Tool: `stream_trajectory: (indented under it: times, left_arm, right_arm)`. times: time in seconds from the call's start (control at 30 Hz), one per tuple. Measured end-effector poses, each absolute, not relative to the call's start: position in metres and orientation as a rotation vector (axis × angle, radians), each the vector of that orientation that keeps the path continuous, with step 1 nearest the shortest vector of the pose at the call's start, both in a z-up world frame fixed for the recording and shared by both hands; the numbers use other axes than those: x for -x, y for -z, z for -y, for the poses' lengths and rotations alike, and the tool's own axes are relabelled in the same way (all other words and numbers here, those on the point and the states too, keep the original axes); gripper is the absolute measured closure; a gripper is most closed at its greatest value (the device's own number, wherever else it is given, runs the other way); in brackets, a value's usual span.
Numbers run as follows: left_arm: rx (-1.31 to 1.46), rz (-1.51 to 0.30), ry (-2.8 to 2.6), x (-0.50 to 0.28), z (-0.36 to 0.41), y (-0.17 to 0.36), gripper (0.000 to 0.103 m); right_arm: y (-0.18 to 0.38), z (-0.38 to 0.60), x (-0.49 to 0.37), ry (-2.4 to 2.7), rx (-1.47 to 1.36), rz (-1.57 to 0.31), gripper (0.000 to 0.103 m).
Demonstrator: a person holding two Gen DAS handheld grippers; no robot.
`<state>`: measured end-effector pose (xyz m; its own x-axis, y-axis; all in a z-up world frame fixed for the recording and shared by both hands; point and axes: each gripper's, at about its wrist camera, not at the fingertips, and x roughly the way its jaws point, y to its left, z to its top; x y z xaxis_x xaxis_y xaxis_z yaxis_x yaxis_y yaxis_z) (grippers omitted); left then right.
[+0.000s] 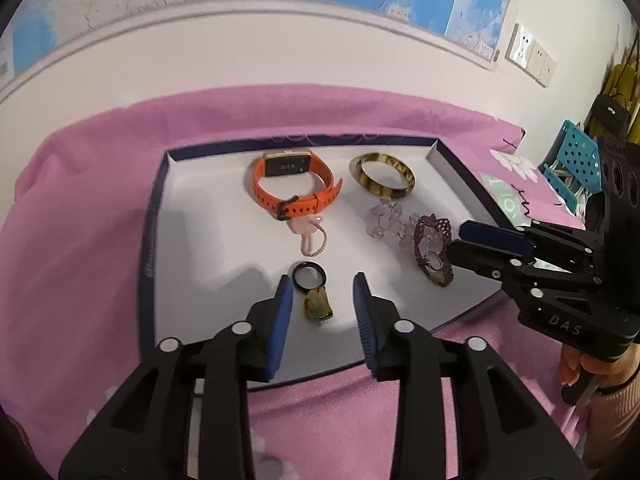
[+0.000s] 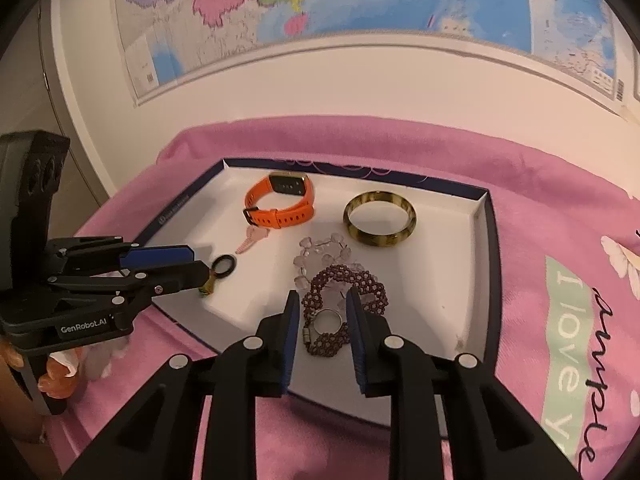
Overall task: Organize jewelry
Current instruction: 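Open both grippers to drop the jade and silver rings in the tray, then grasp the green flower ring with the left gripper while the right gripper grasps the gold chain ring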
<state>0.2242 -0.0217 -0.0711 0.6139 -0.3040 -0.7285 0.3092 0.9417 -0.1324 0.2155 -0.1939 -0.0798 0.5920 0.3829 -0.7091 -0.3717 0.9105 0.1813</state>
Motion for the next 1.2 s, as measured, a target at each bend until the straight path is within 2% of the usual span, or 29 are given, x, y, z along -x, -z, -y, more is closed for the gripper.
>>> stream_trajectory:
  times: [0.23, 0.37, 0.67, 0.73, 1.2]
  left_arm:
    - [-0.047, -0.741, 0.371, -0.182, 0.012, 0.053, 0.061]
    - [-0.06, -0.722, 0.392, -0.157, 0.007, 0.052, 0.06]
    - [-0.073, -0.74, 0.413, -0.119, 0.008, 0.069, 0.058]
    - [-0.075, -0.748, 0.42, -0.113, 0.01, 0.073, 0.058]
    - [-0.124, -0.764, 0.437, -0.101, 0.029, 0.08, 0.053]
  right_arm:
    - [0.062, 0.203, -0.179, -0.506, -0.042, -0.787, 0.071]
    - [0.06, 0.205, -0.152, -0.546, -0.032, -0.792, 0.07]
    - [0.072, 0.2, -0.102, -0.621, -0.02, -0.852, 0.069]
    - [0.076, 0.197, -0.093, -0.636, -0.018, -0.865, 0.065]
    - [0.09, 0.192, -0.067, -0.678, 0.009, -0.906, 0.065]
